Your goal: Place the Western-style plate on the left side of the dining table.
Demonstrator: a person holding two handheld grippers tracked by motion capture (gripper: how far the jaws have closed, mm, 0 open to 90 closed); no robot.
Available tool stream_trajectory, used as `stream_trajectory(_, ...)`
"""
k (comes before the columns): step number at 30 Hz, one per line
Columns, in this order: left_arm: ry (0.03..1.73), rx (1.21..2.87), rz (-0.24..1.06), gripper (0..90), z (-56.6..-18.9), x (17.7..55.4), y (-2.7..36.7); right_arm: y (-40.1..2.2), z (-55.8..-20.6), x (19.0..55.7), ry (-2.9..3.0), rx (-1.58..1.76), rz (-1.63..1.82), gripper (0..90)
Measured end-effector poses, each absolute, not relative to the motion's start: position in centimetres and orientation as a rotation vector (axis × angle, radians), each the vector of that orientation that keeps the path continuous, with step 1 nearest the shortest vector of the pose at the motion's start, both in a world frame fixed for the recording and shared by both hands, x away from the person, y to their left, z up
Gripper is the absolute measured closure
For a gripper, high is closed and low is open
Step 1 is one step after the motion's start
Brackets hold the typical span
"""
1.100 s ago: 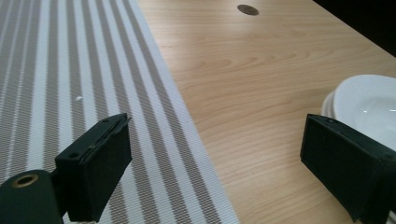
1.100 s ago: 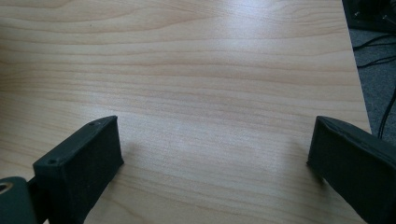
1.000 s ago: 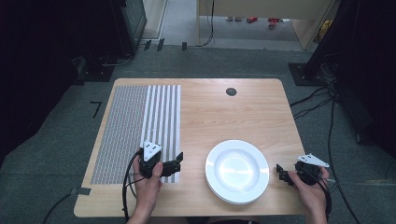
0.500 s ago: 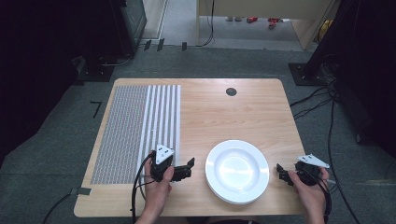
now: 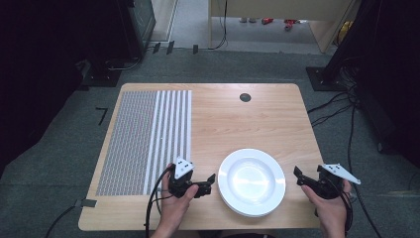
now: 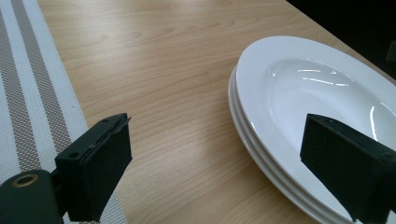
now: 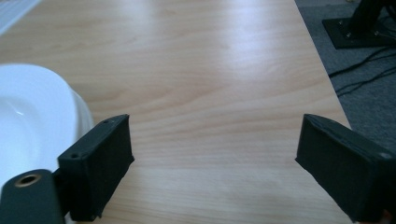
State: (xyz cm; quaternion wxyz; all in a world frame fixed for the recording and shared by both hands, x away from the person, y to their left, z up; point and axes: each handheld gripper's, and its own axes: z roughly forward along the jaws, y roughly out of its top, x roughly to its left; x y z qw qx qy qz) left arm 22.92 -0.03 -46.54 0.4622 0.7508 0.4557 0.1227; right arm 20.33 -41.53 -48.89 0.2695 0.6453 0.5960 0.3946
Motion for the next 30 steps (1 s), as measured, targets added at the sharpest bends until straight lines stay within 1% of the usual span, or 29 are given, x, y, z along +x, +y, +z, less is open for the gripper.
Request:
stream_trajectory(2, 1.116, 1.838, 0.283, 8.9, -46.5, 22.9, -0.1, -41.1, -48.5, 20.2, 1.586, 1.74, 1.102, 15.9)
stream_trajectory(3, 1.113, 1.838, 0.275, 8.9, -46.5, 22.8, -0.3, -41.0, -48.4, 20.1, 1.586, 1.738, 1.118, 19.9)
stream_trajectory(4, 1.108, 1.841, 0.274, 8.9, -46.6, 22.8, -0.3, -40.9, -48.2, 20.0, 1.587, 1.746, 1.153, 29.1)
stream_trajectory(5, 1.104, 1.847, 0.267, 8.9, -46.6, 22.8, -0.4, -40.9, -48.1, 19.9, 1.588, 1.74, 1.175, 34.8)
stream_trajectory(7, 1.101, 1.855, 0.253, 8.9, -46.7, 22.7, -0.7, -40.7, -47.9, 19.7, 1.584, 1.73, 1.241, 42.4)
stream_trajectory(10, 1.096, 1.859, 0.228, 9.0, -46.8, 22.7, -1.0, -40.2, -47.6, 19.4, 1.597, 1.712, 1.292, 47.4)
stream_trajectory(12, 1.097, 1.86, 0.224, 13.9, -46.9, 22.6, -1.2, -39.7, -47.4, 19.4, 1.624, 1.703, 1.308, 51.7)
stream_trajectory(17, 1.074, 1.881, 0.201, 15.2, -47.3, 22.4, -1.7, -38.5, -47.4, 19.5, 1.67, 1.758, 1.329, 62.3)
stream_trajectory(18, 1.073, 1.88, 0.193, 16.6, -47.3, 22.4, -1.8, -38.3, -47.5, 19.5, 1.679, 1.754, 1.343, 63.3)
stream_trajectory(24, 1.051, 1.889, 0.152, 37.2, -47.8, 22.2, -2.2, -37.4, -48.2, 19.7, 1.701, 1.791, 1.325, 72.4)
stream_trajectory(27, 1.061, 1.897, 0.123, 43.0, -48.2, 22.2, -2.3, -37.4, -48.4, 19.7, 1.703, 1.833, 1.318, 79.3)
stream_trajectory(30, 1.068, 1.908, 0.084, 48.4, -48.5, 22.3, -2.5, -37.3, -48.5, 19.8, 1.697, 1.868, 1.314, 79.4)
